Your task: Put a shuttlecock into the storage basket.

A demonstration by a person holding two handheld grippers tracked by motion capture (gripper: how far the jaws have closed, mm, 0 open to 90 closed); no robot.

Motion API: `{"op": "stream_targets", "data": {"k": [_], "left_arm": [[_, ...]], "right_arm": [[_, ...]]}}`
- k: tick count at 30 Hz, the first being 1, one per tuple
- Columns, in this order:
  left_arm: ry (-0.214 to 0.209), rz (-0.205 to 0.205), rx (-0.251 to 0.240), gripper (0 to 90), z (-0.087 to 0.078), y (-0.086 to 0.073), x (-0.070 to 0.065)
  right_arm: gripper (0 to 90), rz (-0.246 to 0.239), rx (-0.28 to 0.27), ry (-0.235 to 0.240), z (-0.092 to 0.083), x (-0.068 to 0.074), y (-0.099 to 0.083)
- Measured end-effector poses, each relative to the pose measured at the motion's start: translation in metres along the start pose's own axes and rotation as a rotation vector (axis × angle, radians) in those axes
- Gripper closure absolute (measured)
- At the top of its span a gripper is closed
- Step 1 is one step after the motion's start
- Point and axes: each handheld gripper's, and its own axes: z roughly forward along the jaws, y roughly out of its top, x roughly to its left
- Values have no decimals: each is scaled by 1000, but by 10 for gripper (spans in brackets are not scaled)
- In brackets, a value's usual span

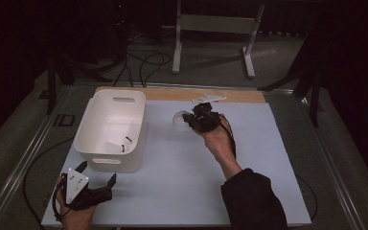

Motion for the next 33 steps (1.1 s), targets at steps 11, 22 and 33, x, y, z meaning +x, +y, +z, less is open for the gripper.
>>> {"op": "stream_targets", "data": {"k": [11, 22, 33], "left_arm": [[0, 3, 1, 1, 0, 0, 0], [-2, 6, 5, 1, 0, 0, -1], [-3, 6, 5, 1, 0, 0, -1]], "right_arm": [[877, 25, -31, 7, -2, -2, 6], [877, 28, -57, 7, -2, -1, 13], [877, 58, -78, 24, -1, -2, 18]]}}
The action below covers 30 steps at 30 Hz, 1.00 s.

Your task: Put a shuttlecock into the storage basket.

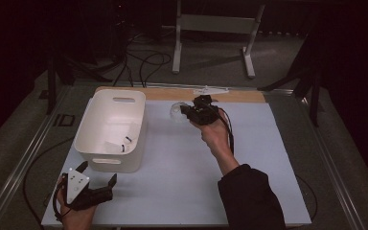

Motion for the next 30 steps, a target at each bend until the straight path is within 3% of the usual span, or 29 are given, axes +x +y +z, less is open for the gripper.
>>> {"op": "stream_targets", "data": {"k": [30], "left_arm": [[-3, -5, -2, 1, 0, 0, 0]], "right_arm": [[877, -19, -31, 14, 6, 12, 16]]}}
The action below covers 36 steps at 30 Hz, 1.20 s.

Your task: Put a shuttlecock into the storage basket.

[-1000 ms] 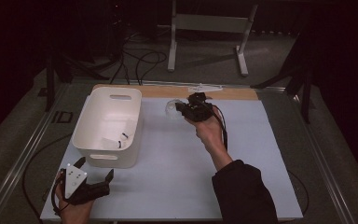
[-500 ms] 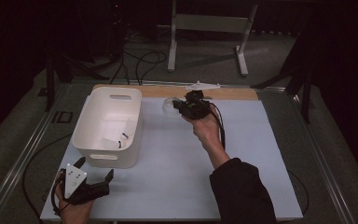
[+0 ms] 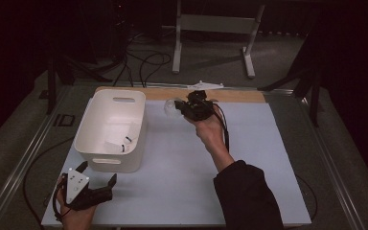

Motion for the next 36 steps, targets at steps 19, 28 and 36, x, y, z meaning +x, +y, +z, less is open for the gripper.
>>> {"op": "stream_targets", "data": {"k": [19, 28, 36], "left_arm": [[1, -1, 0, 1, 0, 0, 0], [4, 0, 4, 0, 0, 0, 0], [4, 0, 2, 1, 0, 0, 1]], "right_arm": [[877, -14, -16, 10, 1, 9, 10], [877, -16, -22, 18, 3, 13, 15], [877, -16, -26, 23, 4, 16, 18]]}}
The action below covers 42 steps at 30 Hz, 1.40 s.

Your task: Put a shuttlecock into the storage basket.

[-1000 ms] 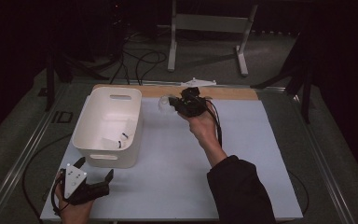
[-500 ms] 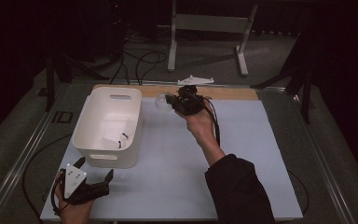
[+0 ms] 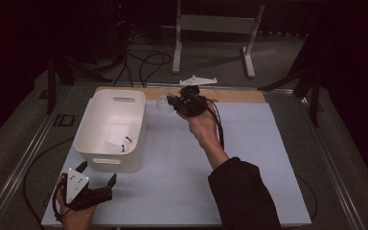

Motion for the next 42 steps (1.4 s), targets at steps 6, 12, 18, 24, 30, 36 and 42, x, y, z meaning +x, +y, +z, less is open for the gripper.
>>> {"op": "stream_targets", "data": {"k": [6, 12, 18, 24, 30, 36, 42], "left_arm": [[0, 2, 0, 1, 0, 0, 0], [0, 0, -1, 0, 0, 0, 0], [0, 0, -1, 1, 0, 0, 0], [0, 0, -2, 0, 0, 0, 0], [-1, -1, -3, 1, -1, 0, 0], [-1, -1, -3, 1, -1, 0, 0], [-2, -2, -3, 1, -1, 0, 1]], "right_arm": [[877, -4, 0, 4, 1, 3, 2], [877, -7, -3, 11, 2, 6, 4], [877, -15, -8, 17, 3, 9, 7], [877, -23, -9, 22, 5, 12, 7], [877, -28, -12, 30, 6, 15, 7], [877, -36, -17, 39, 7, 18, 9], [876, -40, -25, 51, 9, 22, 10]]}}
